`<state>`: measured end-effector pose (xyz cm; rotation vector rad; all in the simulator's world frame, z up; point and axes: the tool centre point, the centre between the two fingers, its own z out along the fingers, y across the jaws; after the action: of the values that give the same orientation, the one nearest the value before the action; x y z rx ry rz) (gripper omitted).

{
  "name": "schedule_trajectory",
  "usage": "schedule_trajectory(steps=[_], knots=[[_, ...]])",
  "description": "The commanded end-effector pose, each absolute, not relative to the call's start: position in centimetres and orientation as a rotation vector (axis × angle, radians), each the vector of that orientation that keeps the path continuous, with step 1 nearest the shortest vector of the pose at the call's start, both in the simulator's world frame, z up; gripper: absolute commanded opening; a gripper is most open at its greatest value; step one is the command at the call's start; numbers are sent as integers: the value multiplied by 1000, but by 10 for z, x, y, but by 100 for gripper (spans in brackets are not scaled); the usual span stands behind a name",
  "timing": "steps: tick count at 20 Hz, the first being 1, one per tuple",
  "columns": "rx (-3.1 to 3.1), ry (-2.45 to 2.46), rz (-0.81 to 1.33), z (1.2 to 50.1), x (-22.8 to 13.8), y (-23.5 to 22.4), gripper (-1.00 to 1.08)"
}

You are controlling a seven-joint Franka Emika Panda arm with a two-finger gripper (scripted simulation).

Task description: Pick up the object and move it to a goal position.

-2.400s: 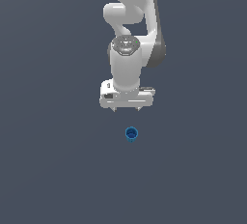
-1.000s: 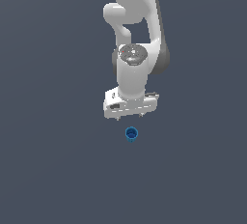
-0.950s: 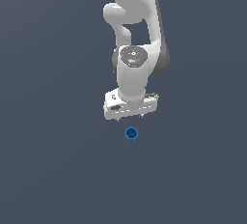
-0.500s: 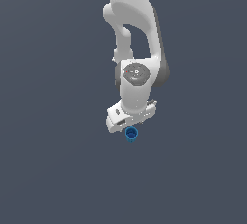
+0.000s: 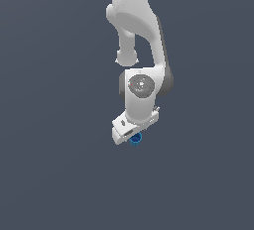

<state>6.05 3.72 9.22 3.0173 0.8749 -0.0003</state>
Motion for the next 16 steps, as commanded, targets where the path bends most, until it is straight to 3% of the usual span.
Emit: schedule_trajectory(steps=[1,16], knots=[[3012,894,0,90,62,38,100],[3012,894,0,44,60,37,100]])
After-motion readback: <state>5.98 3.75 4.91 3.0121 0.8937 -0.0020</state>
